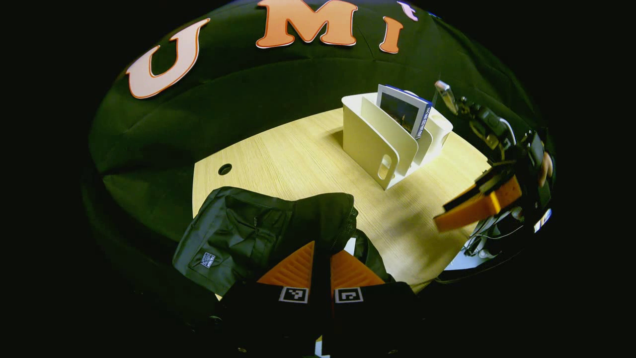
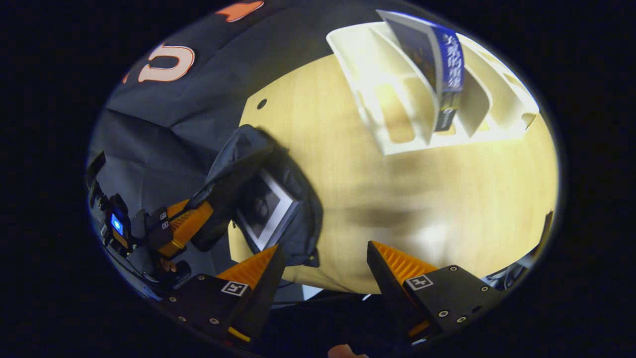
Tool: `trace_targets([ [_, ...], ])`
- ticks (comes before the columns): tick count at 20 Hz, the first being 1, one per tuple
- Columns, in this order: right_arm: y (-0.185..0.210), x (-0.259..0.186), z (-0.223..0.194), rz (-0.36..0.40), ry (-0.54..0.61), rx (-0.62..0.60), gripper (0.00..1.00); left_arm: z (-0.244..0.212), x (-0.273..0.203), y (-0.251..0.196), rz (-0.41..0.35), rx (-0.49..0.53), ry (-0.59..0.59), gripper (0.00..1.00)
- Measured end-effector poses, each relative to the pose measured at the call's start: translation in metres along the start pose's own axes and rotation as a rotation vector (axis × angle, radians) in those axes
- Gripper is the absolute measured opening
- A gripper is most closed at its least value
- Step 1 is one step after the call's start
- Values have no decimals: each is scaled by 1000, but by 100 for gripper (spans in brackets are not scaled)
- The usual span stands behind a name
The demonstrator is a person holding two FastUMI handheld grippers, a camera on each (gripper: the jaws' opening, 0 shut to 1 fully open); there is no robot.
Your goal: Open the schoolbag, grab two books from the bookshelf and put them into the schoolbag.
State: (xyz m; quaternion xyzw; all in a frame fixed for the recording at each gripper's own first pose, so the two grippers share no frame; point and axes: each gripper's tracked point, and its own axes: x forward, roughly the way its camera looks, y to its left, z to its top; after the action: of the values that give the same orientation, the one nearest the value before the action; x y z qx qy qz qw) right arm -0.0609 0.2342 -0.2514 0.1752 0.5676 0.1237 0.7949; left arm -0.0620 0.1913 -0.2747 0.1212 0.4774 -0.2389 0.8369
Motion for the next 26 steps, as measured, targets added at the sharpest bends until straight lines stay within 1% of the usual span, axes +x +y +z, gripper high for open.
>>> trace_targets([
  [3,-29,-34,26,-89,-26,-78,98,0,3,-2,4,-15,3,5],
  [5,-43,-49,44,-133,-37,-106,98,-3,3,-3,8,-36,3,5],
  [8,-55,-70,72,-169,-41,-139,99,-4,7,-3,13,-62,5,5],
  [15,-86,-117,169,-299,-107,-234,99,-8,7,1,38,-138,18,5],
  [18,-90,-119,205,-321,-100,-255,99,-8,9,-1,50,-168,28,5],
  [21,-98,-106,232,-348,-69,-248,99,-9,9,-3,62,-185,36,5],
  [25,-104,-80,253,-364,-20,-228,99,-11,10,-5,81,-197,53,5],
  [26,-104,-74,255,-364,-9,-217,98,-11,9,-4,84,-197,55,5],
])
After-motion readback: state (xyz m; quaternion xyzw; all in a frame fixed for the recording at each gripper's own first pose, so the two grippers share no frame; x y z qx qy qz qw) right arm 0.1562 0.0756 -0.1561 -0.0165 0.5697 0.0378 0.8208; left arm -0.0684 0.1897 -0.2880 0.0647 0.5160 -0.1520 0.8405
